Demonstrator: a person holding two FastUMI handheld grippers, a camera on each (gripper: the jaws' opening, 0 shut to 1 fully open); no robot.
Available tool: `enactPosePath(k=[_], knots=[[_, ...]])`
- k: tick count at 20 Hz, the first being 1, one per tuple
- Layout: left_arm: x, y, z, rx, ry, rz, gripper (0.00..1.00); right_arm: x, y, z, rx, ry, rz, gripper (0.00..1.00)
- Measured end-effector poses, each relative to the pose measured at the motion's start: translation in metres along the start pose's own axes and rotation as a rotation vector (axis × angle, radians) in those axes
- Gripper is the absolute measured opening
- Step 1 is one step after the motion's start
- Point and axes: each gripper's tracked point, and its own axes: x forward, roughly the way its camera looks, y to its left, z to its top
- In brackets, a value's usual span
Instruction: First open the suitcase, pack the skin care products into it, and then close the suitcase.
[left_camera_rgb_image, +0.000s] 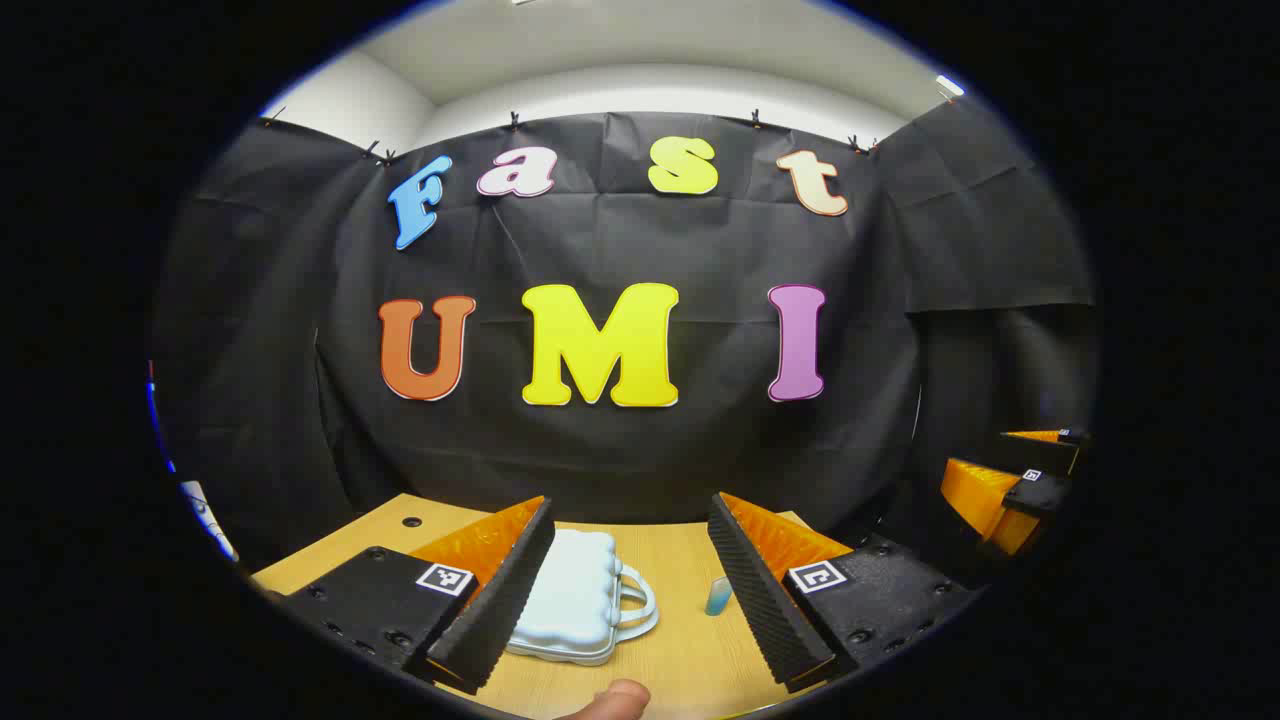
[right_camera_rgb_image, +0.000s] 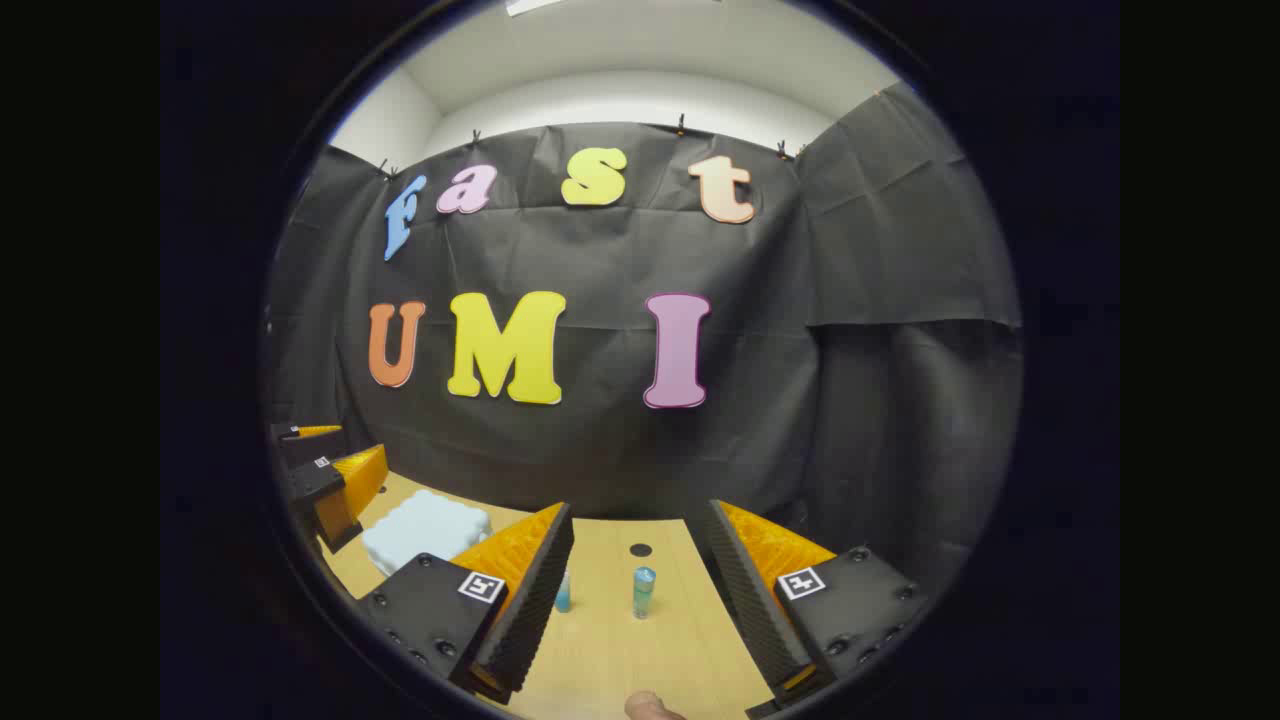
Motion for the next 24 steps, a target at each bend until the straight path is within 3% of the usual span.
enactPosePath(k=[1,4,18,24], knots=[[0.002,-0.005,-0.003,-0.005,0.003,-0.007,0.98,0.004,-0.003,0.0,-0.002,0.002,-0.001,0.8],[0.008,-0.018,-0.007,-0.008,0.014,-0.02,1.0,0.012,-0.011,-0.002,-0.014,0.002,0.002,0.8],[0.026,-0.015,-0.024,0.032,0.046,0.008,0.99,0.037,-0.006,-0.015,-0.031,0.023,0.022,0.8],[0.052,0.007,-0.08,0.267,0.103,0.074,1.0,0.05,-0.034,-0.014,-0.06,-0.007,-0.011,0.8]])
